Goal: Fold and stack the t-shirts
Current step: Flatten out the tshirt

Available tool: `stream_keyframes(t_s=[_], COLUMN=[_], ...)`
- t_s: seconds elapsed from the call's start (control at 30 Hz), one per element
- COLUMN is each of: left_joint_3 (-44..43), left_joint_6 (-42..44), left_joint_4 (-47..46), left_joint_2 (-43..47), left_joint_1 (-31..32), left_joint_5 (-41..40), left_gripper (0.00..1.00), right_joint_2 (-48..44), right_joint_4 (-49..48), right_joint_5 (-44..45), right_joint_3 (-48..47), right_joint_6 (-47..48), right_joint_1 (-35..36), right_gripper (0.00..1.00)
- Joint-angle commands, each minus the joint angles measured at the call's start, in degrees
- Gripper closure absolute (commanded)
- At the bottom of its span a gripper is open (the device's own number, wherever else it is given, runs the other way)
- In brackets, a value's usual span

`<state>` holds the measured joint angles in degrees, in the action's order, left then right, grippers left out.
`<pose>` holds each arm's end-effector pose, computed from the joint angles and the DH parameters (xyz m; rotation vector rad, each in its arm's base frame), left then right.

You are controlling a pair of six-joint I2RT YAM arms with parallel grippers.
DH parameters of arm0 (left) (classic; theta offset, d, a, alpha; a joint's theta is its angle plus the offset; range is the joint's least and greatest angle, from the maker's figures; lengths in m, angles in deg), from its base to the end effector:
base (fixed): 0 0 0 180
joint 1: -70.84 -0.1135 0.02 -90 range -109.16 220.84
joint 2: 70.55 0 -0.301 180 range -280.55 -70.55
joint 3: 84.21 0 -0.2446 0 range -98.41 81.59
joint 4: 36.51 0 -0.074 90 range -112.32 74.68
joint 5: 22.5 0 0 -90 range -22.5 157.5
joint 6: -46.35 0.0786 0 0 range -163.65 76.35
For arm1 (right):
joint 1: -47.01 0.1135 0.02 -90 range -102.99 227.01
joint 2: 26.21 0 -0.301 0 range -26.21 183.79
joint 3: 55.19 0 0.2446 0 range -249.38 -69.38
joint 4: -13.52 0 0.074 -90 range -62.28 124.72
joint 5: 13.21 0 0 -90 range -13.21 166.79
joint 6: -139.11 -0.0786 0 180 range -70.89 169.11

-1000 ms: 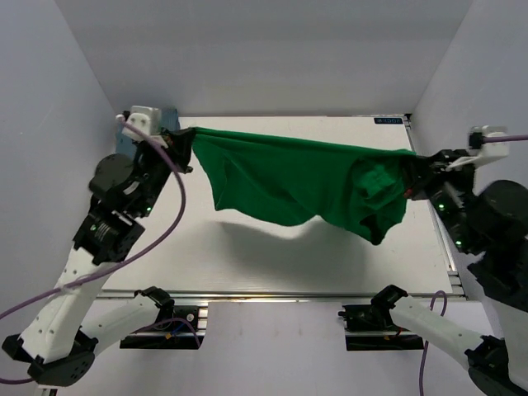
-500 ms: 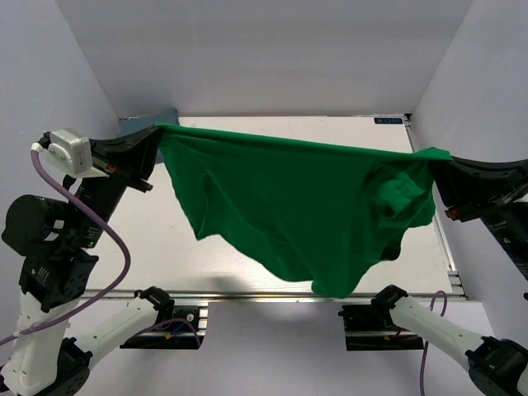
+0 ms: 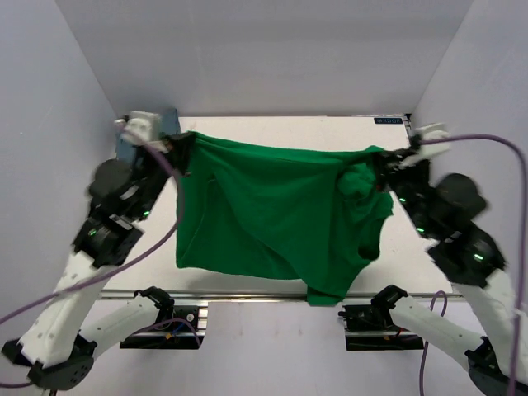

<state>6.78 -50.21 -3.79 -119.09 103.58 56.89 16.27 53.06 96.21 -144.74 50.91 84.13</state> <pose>0.1396 -0.0726 0.5182 0.1774 1.4411 -0.4298 0.1046 0.0464 0.5153 -0.2125 1.4365 0.2609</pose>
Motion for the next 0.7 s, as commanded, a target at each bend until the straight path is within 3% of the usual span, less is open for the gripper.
stream_keyframes(t_s=[0.0,0.17,0.27,0.47,0.67], left_joint_3=[7.2,11.96,11.96,10.12,7.48], left_joint_6=[-5.73,-9.25,-9.96,-10.66,-10.04], left_joint_4=[0.11,-1.39,-2.17,-3.67,-7.79], left_joint_2=[-4.28,-15.41,-20.36,-30.82,-38.63], left_joint_1=[-0.39,-0.39,-0.91,-1.44,-3.9], left_joint_5=[-8.01,-14.08,-17.07,-21.37,-19.72], left_gripper=[1.0,1.0,1.0,1.0,1.0], right_joint_2=[1.46,8.84,14.36,23.51,32.22], right_joint_4=[-13.28,-18.82,-21.29,-22.44,-24.64], right_joint_5=[13.43,18.46,19.33,18.91,15.12], right_joint_3=[8.45,19.6,21.47,18.84,14.19], right_joint_6=[0.57,-0.84,-1.36,-0.93,2.5], right_joint_1=[-0.38,-0.65,-1.44,-4.16,-7.5], right_gripper=[1.0,1.0,1.0,1.0,1.0])
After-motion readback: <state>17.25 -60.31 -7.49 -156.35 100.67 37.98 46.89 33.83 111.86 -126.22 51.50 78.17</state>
